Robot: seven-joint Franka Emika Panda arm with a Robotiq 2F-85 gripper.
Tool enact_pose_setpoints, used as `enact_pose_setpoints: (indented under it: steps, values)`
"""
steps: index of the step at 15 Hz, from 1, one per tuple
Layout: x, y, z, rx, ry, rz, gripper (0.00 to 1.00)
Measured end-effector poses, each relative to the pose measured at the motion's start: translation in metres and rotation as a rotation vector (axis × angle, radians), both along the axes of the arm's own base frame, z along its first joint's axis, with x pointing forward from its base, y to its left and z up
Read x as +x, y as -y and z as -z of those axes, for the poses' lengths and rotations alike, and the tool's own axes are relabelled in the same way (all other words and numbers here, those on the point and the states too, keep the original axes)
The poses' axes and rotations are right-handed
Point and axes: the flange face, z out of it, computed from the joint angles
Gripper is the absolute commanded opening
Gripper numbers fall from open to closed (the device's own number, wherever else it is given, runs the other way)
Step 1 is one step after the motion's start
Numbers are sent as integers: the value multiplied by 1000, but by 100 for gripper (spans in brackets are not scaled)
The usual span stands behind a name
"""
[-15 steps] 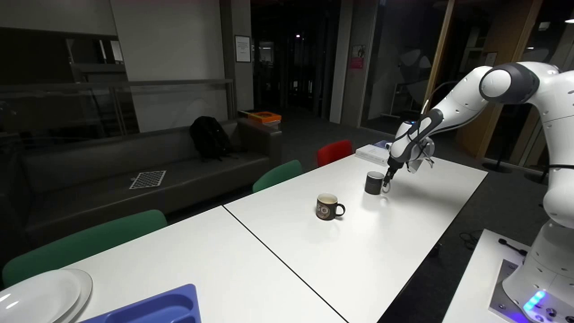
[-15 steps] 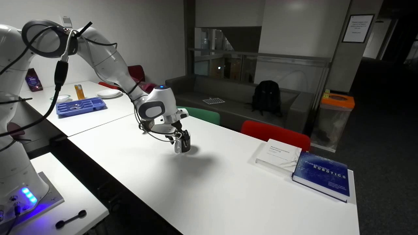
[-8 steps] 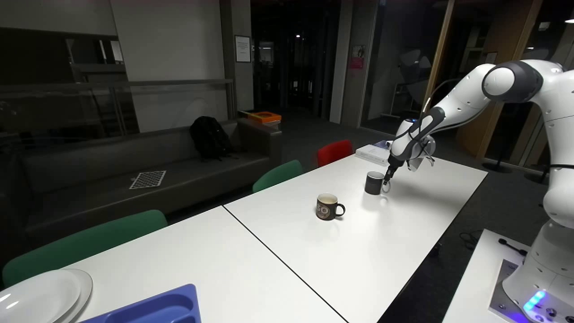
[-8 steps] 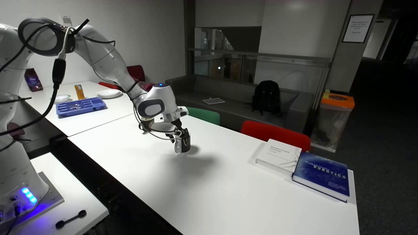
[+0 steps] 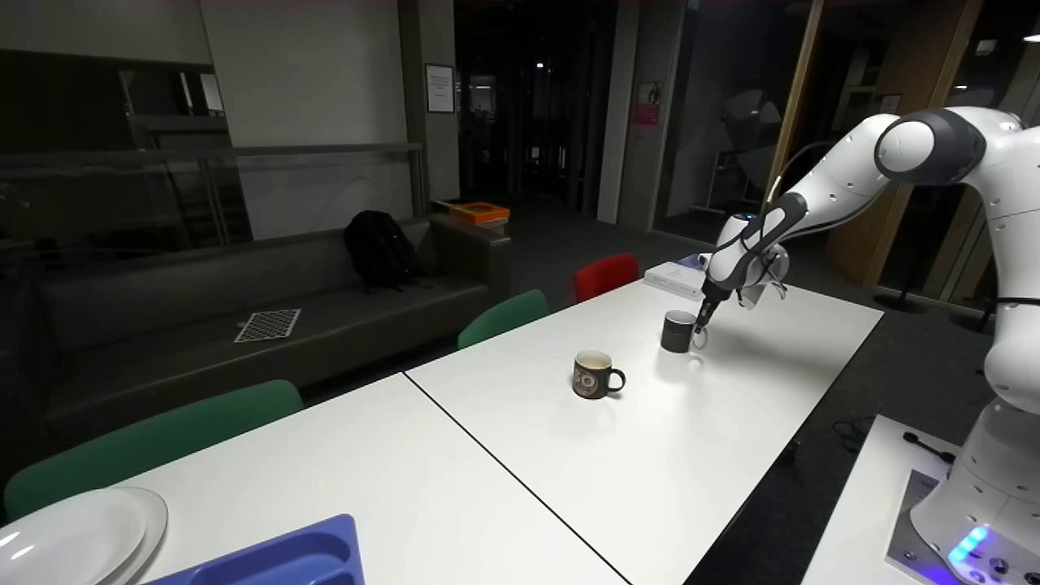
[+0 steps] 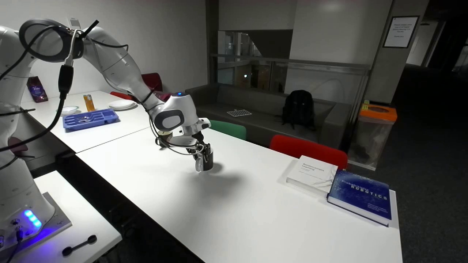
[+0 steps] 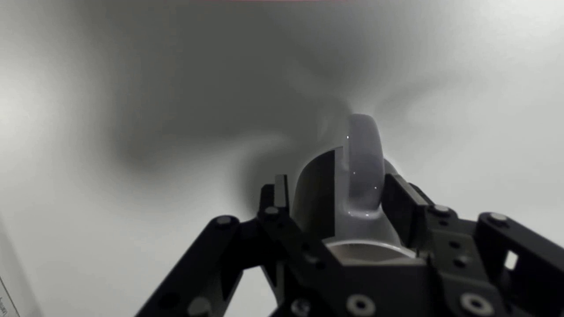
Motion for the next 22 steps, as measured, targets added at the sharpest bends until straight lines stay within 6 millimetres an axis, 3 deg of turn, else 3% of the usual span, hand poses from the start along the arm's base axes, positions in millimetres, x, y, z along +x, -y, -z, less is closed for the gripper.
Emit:
enact_pose_setpoints:
  steps: [2, 3, 5, 7, 9, 18, 22]
  values:
    - [0, -1, 0, -1, -1, -5, 37]
    - [1, -2, 0, -1, -1, -8, 42]
    - [2, -4, 0, -1, -1, -17, 12]
    - [3, -6, 0, -1, -2, -25, 0]
    - [3, -8, 0, -1, -1, -32, 5]
    - [3, -8, 0, -2, -2, -38, 5]
    - [-8, -5, -2, 1, -8, -26, 5]
